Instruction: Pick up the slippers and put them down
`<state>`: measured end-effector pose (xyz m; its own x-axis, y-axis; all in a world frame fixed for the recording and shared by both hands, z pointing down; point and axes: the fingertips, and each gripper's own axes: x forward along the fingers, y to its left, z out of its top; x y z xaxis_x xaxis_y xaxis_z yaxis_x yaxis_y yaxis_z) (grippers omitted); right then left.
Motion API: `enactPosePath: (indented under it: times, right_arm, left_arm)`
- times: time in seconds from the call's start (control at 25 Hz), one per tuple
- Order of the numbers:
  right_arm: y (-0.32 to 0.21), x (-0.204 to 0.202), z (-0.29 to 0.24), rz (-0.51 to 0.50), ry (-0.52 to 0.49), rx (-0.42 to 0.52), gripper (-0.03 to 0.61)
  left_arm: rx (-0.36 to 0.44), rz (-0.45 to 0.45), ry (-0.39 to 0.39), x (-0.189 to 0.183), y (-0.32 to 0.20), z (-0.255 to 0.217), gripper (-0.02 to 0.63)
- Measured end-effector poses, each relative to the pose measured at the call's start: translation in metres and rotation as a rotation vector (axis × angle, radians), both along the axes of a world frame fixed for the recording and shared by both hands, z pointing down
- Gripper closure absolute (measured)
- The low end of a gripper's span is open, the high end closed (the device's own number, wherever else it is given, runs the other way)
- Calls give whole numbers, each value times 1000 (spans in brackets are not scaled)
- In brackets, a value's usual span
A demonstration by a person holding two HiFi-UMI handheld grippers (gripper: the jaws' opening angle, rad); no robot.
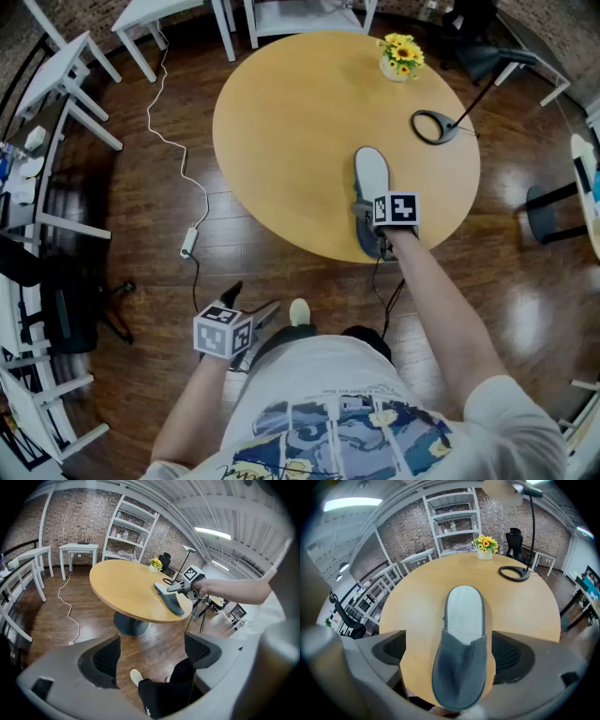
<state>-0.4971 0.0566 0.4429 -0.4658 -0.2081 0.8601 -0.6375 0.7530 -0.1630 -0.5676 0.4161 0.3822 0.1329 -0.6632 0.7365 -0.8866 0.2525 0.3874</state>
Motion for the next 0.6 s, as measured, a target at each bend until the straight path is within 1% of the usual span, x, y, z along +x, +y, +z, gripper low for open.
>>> enactPosePath:
  times: [0.08,0.16,0.24,0.28,0.32,0.36,0.48,0.6]
  right_arm:
    - [-21,-15,15,-14,61,31,-8]
    - [-42,-18,36,-21,139,46,-8]
    - [-53,-12,60,-18,207,20,-8]
    - [-53,-10,69,-18,221,5,-8]
    - [-51,-9,75,-18,221,-2,0]
    - [-49,-9,78,-17,210,0,43]
    - [-49,-4,72,-25,184,25,75]
    - [-44,6,44,-35,145,51,80]
  left_arm:
    - [7,-10,9,-10,-7,2,186]
    - [8,-9,24,-14,-15,5,186]
    - [2,6,41,-13,-19,8,186]
    - [-3,11,45,-13,-18,11,186]
    - [-7,15,47,-15,-17,13,186]
    - [-9,17,48,-17,-16,15,186]
    - [-13,39,52,-15,-21,18,186]
    - [-10,87,55,-7,-36,21,186]
